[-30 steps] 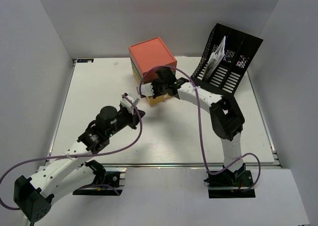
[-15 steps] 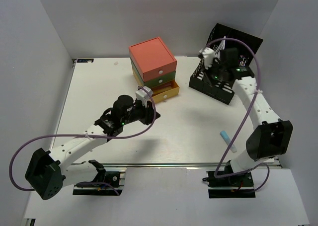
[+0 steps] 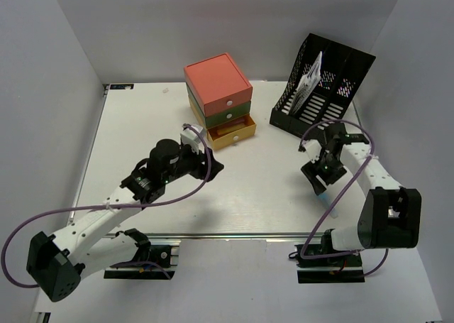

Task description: Organize the desk

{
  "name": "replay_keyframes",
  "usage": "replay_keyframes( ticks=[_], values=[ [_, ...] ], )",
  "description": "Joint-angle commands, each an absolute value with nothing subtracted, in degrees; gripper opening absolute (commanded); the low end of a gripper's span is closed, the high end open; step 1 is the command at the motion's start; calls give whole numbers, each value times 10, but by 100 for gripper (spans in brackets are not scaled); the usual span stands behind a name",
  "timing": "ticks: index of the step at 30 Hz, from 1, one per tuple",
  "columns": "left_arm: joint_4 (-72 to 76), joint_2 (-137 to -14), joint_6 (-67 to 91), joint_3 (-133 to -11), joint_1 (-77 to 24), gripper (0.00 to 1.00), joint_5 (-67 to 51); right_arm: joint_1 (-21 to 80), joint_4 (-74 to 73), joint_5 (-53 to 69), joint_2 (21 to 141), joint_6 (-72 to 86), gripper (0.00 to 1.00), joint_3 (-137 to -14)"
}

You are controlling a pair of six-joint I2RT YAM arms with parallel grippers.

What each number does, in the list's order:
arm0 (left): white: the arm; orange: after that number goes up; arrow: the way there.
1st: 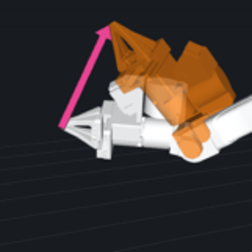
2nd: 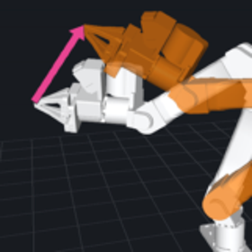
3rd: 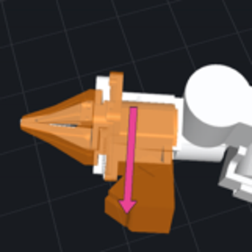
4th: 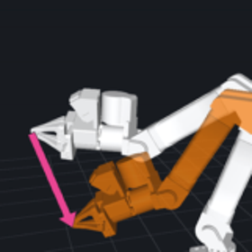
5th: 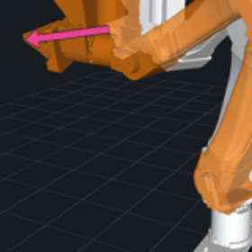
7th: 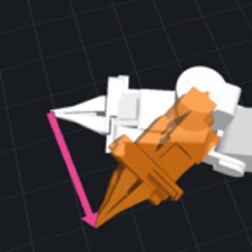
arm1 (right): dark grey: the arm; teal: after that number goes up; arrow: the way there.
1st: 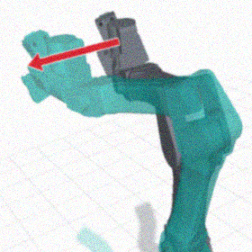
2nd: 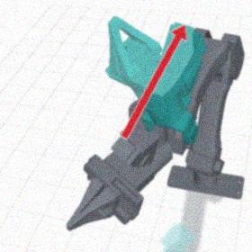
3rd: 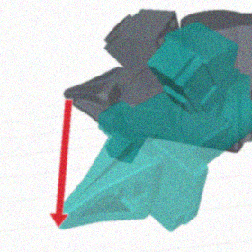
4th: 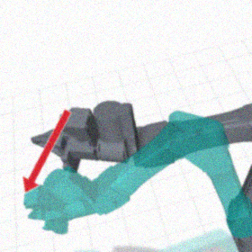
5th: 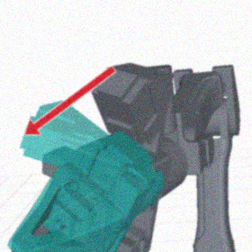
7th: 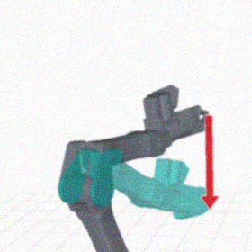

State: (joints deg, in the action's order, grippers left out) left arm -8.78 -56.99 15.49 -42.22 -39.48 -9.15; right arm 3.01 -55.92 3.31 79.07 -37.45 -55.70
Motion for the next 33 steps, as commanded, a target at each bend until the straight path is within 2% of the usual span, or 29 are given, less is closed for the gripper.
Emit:
replay_keyframes(
  ticks=[1, 14, 24, 25, 26, 28, 29, 31, 33],
  values=[
    [-89, -534, 145, -443, -393, 77, -75, 30, -542, 4, 786, -394, 72, -527],
    [-92, -525, 141, -444, -393, 77, -68, 31, -436, -34, 828, -387, 68, -454],
    [-92, -527, 136, -442, -393, 77, -62, 33, -371, -43, 859, -389, 56, -416],
    [-92, -527, 135, -441, -393, 77, -62, 33, -364, -44, 859, -390, 52, -411],
    [-92, -527, 134, -442, -393, 77, -63, 34, -361, -42, 858, -395, 41, -406],
    [-91, -527, 134, -440, -393, 77, -62, 34, -366, -37, 854, -402, 29, -410],
    [-91, -528, 134, -441, -393, 77, -62, 35, -374, -28, 848, -409, 18, -417],
    [-90, -527, 133, -439, -393, 77, -59, 40, -415, 22, 844, -444, 7, -458],
    [-90, -528, 130, -439, -393, 77, -56, 47, -454, 79, 845, -496, 2, -534]
  ],
)
